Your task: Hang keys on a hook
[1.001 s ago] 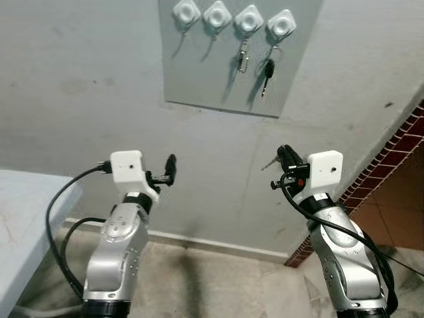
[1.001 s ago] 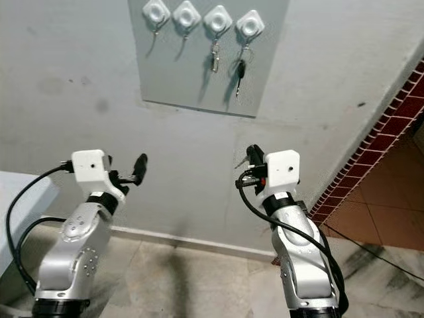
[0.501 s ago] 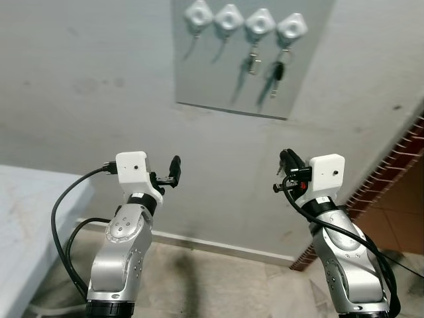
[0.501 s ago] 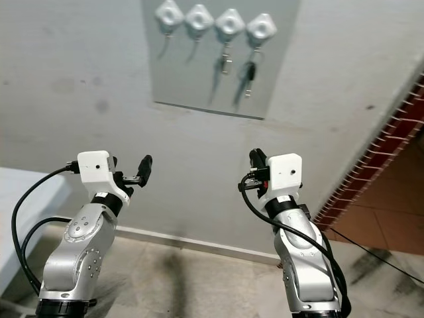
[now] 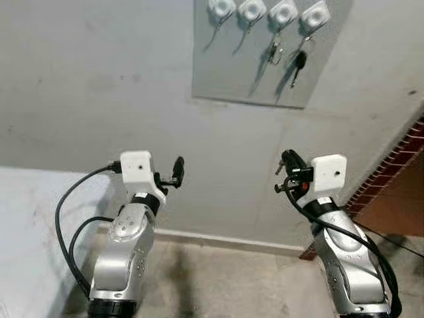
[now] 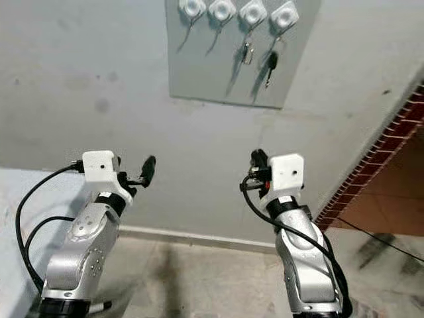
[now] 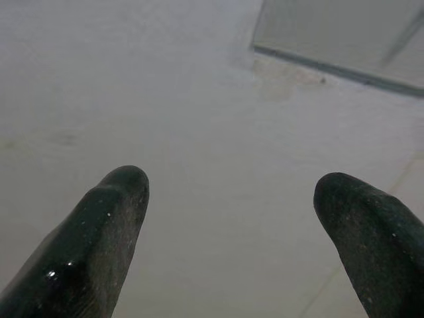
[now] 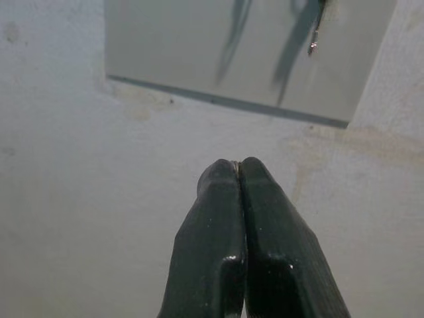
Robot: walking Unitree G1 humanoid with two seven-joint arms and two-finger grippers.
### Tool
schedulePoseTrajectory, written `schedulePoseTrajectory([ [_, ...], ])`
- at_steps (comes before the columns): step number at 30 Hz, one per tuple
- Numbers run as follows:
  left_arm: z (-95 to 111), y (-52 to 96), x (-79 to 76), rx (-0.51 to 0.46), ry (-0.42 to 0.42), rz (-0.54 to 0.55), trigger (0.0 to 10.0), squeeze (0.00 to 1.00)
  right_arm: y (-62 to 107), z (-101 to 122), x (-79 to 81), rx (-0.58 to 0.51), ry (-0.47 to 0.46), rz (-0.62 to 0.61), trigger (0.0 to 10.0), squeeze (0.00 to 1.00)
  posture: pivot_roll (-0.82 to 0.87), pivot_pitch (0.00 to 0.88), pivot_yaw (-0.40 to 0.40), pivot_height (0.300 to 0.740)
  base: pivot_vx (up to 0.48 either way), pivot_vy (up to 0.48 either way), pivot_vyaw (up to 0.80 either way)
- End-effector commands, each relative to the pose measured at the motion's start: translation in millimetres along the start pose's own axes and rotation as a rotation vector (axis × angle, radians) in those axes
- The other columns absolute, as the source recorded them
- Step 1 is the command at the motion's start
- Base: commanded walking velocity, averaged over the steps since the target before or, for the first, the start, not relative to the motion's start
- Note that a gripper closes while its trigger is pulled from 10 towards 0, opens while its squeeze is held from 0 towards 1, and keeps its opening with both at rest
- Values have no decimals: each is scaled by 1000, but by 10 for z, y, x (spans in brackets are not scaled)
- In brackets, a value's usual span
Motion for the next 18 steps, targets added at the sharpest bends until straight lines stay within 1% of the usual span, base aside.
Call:
schedulePoseTrajectory([
  [1, 17, 4, 41, -3, -20, 16, 10000, 0, -19, 96, 8, -33, 3, 1, 10000, 0, 18, 60, -36, 732, 0, 0, 0],
  [9, 50, -11, -7, -12, -39, -11, 10000, 0, -17, 108, 12, -41, 0, -6, 10000, 0, 18, 49, -33, 732, 0, 0, 0],
  [18, 56, -14, -26, -12, -32, -22, 10000, 0, -12, 133, 8, -54, -6, -12, 10000, 0, 17, 42, -31, 732, 0, 0, 0],
])
Point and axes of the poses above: a point about 5 cm out from each wrist's last joint towards the gripper, its own y axis pointing back from the gripper into the wrist, its own z axis along the axis of the wrist's last joint, x = y × z, the point moved 5 cm from there along -y, pointing out of the wrist towards the gripper, and after that the axes turned 13 degrees about y, right-handed, at the moved point
